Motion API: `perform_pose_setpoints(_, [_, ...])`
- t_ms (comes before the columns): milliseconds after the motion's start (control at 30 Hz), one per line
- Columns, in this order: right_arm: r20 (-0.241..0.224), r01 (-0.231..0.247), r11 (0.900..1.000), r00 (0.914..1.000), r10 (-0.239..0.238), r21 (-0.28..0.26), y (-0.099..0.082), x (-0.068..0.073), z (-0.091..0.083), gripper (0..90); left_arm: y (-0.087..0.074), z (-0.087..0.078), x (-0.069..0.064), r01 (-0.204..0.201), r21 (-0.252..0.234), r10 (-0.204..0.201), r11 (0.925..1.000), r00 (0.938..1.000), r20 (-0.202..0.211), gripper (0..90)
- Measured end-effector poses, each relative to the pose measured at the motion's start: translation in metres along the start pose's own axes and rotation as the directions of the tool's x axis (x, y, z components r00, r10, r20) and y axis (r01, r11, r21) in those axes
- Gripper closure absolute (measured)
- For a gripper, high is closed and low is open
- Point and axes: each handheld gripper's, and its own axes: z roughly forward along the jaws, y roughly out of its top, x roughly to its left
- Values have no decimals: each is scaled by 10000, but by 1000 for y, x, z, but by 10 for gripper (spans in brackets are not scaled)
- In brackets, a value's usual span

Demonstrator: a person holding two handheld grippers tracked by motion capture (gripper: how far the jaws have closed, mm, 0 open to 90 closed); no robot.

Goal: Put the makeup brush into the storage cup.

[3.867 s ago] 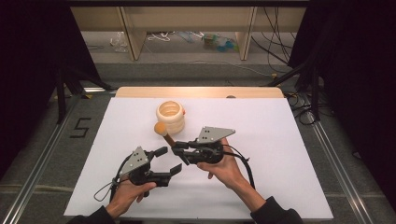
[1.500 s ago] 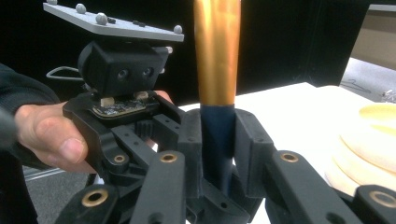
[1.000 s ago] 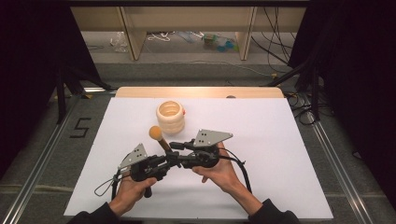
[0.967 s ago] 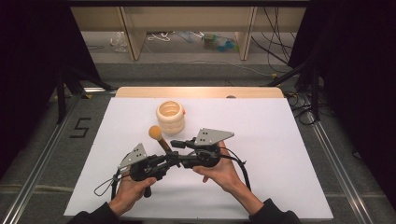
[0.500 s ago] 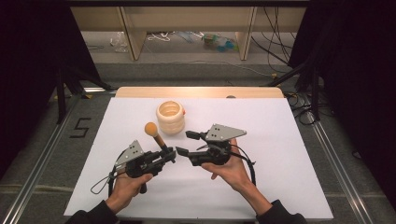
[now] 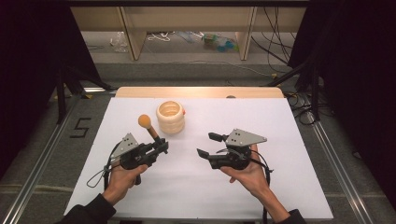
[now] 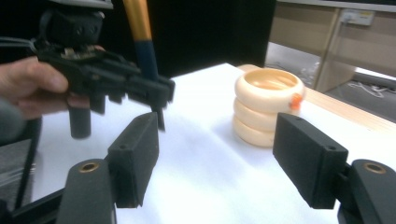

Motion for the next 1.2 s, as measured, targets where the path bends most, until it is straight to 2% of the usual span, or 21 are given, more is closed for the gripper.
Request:
perform_pose_setpoints(133, [618,43,9999,9981,-49,91,-7,-3,-6,262,1,0,8,65,-50,-66,10000,9996,-268,762])
perform_pose_setpoints(167, [859,251,9995,9959,-266,185,-10,-5,-10,259,2,1,10,4,-51,-6,10000,9995,-322,762])
perform_pose_setpoints(267, [876,105,9995,9961,-130,289,-13,-6,-14,256,4,1,13,62,-138,-68,9999,9990,-441,762])
perform_pose_setpoints(333, [1055,106,9997,9943,-130,235,-15,-8,-18,256,5,1,15,63,-155,-71,9999,9988,-492,762])
perform_pose_setpoints(367, [1238,280,9995,9919,-291,111,-17,-10,-19,256,5,0,17,-8,-128,1,9999,9988,-492,762])
perform_pose_setpoints(433, [1395,193,9993,9899,-236,320,-19,-11,-24,256,6,0,19,31,-142,-39,9999,9984,-568,762])
perform_pose_setpoints(467, [1804,492,9983,9821,-540,307,-23,-13,-28,251,6,1,22,26,-123,-33,9999,9982,-604,762])
perform_pose_setpoints(633, [1971,468,9977,9788,-558,498,-30,-15,-36,243,7,2,25,44,49,-41,10000,9986,-530,762])
perform_pose_setpoints(667, [1994,470,9982,9784,-535,377,-32,-16,-37,241,7,2,25,47,85,-43,10000,9986,-536,762])
perform_pose_setpoints(733, [2083,309,9982,9772,-411,519,-35,-18,-42,240,7,4,26,47,162,-39,9999,9987,-506,762])
perform_pose_setpoints(867, [2284,173,9980,9731,-309,612,-43,-19,-49,239,7,5,28,-7,301,23,9995,9985,-542,762])
perform_pose_setpoints(900, [2418,182,9986,9699,-299,504,-46,-20,-51,240,8,6,30,-23,344,41,9994,9986,-519,762])
perform_pose_setpoints(933, [2419,156,9972,9697,-330,738,-47,-20,-54,241,9,7,31,-29,359,45,9994,9990,-444,762])
perform_pose_setpoints(1000, [2352,127,9975,9715,-287,691,-48,-20,-54,241,10,7,32,-71,330,87,9994,9988,-492,762])
perform_pose_setpoints(1067, [2468,78,9978,9688,-240,664,-53,-20,-57,240,12,8,33,-94,302,110,9995,9985,-545,762])
perform_pose_setpoints(1200, [2482,-24,9969,9685,-173,785,-56,-19,-61,238,15,11,38,-151,310,171,9994,9978,-645,762])
